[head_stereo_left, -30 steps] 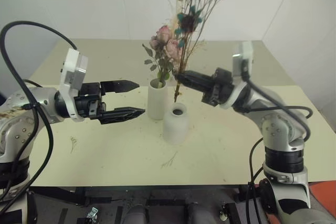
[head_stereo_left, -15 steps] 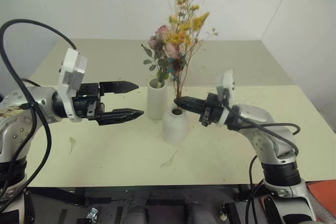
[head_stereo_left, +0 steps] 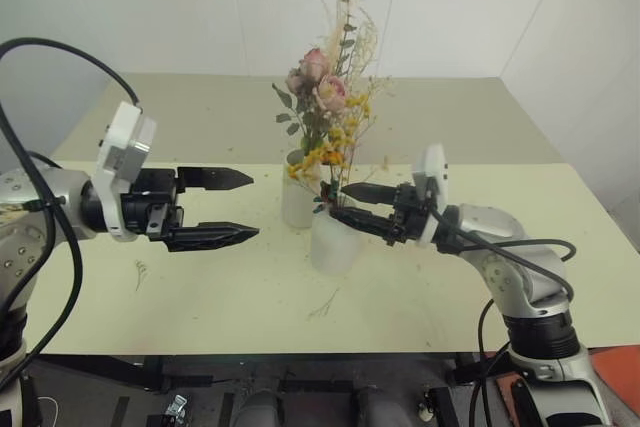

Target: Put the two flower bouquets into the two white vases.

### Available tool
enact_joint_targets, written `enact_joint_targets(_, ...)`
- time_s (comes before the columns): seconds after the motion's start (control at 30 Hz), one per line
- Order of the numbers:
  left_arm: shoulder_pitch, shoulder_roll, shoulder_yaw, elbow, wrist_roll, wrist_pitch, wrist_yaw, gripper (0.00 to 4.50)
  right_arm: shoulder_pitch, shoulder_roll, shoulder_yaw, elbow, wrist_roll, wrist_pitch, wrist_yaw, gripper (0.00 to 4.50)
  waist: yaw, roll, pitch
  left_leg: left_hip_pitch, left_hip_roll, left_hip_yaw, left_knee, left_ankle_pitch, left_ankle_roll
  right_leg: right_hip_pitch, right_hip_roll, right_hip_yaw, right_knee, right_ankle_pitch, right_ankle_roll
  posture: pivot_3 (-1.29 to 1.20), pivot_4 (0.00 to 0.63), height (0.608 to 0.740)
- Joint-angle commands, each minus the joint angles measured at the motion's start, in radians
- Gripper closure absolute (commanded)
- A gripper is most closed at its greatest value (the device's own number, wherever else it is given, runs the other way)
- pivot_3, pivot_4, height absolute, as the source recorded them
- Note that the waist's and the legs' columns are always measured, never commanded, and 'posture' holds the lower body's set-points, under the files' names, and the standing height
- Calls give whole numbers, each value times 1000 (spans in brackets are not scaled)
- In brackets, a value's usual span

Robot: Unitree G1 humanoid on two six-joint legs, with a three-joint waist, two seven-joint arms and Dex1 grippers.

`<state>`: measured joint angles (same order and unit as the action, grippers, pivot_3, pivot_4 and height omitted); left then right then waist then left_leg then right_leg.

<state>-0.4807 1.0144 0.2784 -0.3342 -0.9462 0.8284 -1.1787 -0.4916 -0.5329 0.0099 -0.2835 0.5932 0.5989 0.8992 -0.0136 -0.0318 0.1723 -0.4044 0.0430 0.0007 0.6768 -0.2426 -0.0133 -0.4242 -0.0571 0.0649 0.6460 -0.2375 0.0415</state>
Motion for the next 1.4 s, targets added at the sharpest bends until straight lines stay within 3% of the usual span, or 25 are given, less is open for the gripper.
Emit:
enact_joint_targets(0.03, 8, 15, 47, -11, -21, -6, -1, 0, 32, -81, -87, -52, 17, -35, 47, 71, 0, 0, 0, 0, 0, 0, 0, 0, 0, 0, 0, 0, 0, 0, 0, 0, 150, 740)
enact_joint_targets(0.23, 70, 19, 105, -36, -33, 9, 23, 0, 152, -300, -236, -16, 6, -75, 171, 28, -1, 0, 0, 0, 0, 0, 0, 0, 0, 0, 0, 0, 0, 0, 0, 0, 150, 740)
enact_joint_targets(0.53, 224, 27, 243, -113, -78, 45, 78, 0, 198, -428, -314, 125, -66, -155, 206, 28, -10, 0, 0, 2, 0, 1, 0, 0, 0, 1, 0, 1, 0, 0, 0, 0, 150, 740)
enact_joint_targets(0.8, 340, 18, 354, -182, -138, 78, 147, 0, 180, -445, -305, 154, -90, -171, 199, 28, -7, 0, 0, 3, 1, 1, 0, 0, 0, 1, 0, 1, 0, 0, 0, 0, 150, 740)
enact_joint_targets(1.4, 404, 42, 414, -222, -227, 84, 223, 0, 187, -436, -299, 113, -82, -160, 202, 28, -4, 0, 0, 3, 1, 2, 0, 0, 0, 1, 0, 1, 0, 0, -1, 0, 150, 740)
